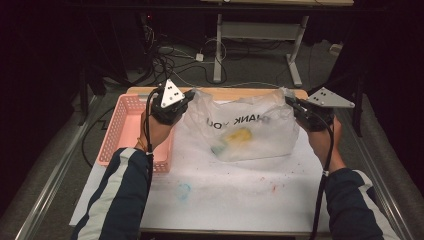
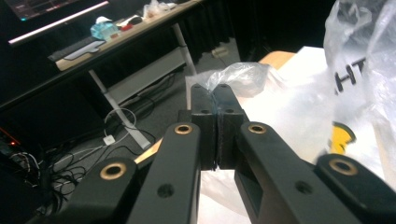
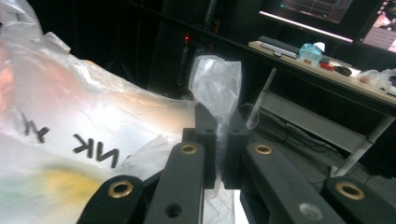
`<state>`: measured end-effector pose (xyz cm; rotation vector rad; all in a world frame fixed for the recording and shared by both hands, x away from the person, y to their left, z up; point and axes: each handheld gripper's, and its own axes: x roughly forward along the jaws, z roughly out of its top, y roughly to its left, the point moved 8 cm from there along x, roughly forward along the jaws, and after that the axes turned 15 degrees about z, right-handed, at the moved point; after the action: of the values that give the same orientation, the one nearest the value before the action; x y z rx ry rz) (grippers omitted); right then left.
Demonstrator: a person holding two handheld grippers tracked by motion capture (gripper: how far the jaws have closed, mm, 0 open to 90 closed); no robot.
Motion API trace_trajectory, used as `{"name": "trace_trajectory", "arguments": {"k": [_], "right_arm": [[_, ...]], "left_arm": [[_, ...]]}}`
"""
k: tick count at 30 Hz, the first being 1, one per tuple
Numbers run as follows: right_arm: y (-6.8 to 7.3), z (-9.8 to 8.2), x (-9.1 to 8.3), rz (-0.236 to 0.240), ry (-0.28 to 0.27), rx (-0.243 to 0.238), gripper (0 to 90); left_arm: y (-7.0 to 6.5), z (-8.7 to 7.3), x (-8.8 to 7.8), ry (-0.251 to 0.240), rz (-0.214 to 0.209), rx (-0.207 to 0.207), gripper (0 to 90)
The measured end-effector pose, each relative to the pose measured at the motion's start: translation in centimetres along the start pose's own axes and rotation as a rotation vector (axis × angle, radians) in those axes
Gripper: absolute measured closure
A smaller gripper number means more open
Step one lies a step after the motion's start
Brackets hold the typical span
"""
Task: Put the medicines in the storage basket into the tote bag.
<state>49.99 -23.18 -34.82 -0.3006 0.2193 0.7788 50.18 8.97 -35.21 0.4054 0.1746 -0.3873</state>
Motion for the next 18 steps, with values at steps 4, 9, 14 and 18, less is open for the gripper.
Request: {"name": "trace_trajectory", "arguments": {"k": [4,9,14,18], "right_arm": [[-0.8,0.5,0.5,-0.021,0.014,-0.001,89.9],[-2.2,0.8,1.0,-0.051,0.023,0.027,90.0],[-2.7,1.3,1.3,-0.065,0.026,0.028,90.0],[-3.1,1.7,1.3,-0.075,0.020,0.030,90.0]], "left_arm": [[0.3,0.7,0.7,0.001,0.014,-0.008,86.8],[0.2,1.3,1.5,0.014,0.026,-0.003,86.7],[0.4,1.8,2.0,0.017,0.032,-0.012,86.8],[0.8,2.3,2.1,0.009,0.044,-0.043,86.8]]}}
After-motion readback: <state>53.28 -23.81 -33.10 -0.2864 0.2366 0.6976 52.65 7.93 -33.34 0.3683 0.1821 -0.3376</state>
